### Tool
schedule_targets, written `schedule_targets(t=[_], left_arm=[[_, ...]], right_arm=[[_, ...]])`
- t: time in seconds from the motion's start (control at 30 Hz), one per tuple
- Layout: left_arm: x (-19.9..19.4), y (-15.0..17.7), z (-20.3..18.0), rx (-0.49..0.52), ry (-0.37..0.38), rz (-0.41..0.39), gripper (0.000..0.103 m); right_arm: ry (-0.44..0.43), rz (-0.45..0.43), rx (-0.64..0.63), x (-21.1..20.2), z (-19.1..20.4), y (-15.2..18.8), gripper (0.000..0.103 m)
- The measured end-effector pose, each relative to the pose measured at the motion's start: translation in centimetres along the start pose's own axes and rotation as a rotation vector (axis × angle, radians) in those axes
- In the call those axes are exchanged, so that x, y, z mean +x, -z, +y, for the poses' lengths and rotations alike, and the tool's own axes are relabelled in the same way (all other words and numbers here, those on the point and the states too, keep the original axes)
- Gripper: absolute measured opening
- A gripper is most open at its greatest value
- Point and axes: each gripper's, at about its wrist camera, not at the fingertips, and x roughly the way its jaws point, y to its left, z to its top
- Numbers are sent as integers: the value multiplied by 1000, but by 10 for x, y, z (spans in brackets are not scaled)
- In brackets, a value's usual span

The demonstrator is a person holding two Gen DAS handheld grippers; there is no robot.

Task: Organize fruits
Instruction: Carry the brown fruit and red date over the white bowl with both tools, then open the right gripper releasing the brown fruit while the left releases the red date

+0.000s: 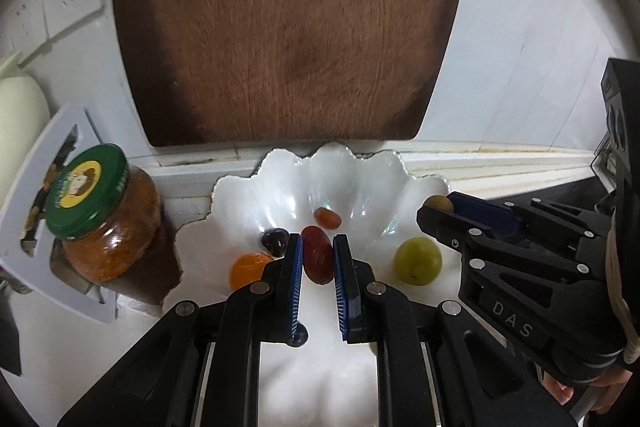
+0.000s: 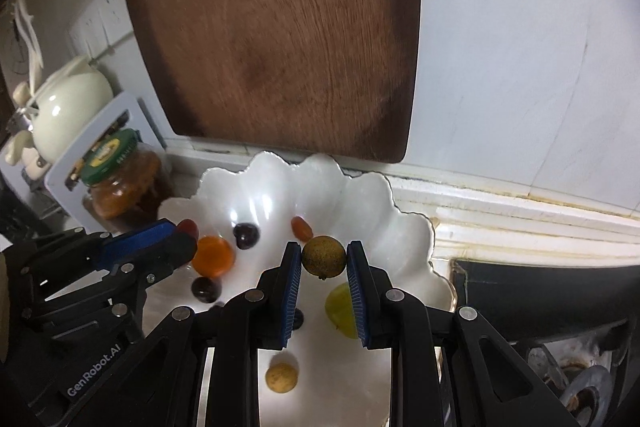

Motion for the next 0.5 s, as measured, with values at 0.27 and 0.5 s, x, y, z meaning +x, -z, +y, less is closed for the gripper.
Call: schedule_targets(t=[0.27,0.5], left_arm=[[25,-1,7,-36,-9,74,33],[16,-1,16,-57,-76,69,51]], right_arm=[[5,37,12,13,-1,-8,38],[36,40,18,11,-2,-6,40]])
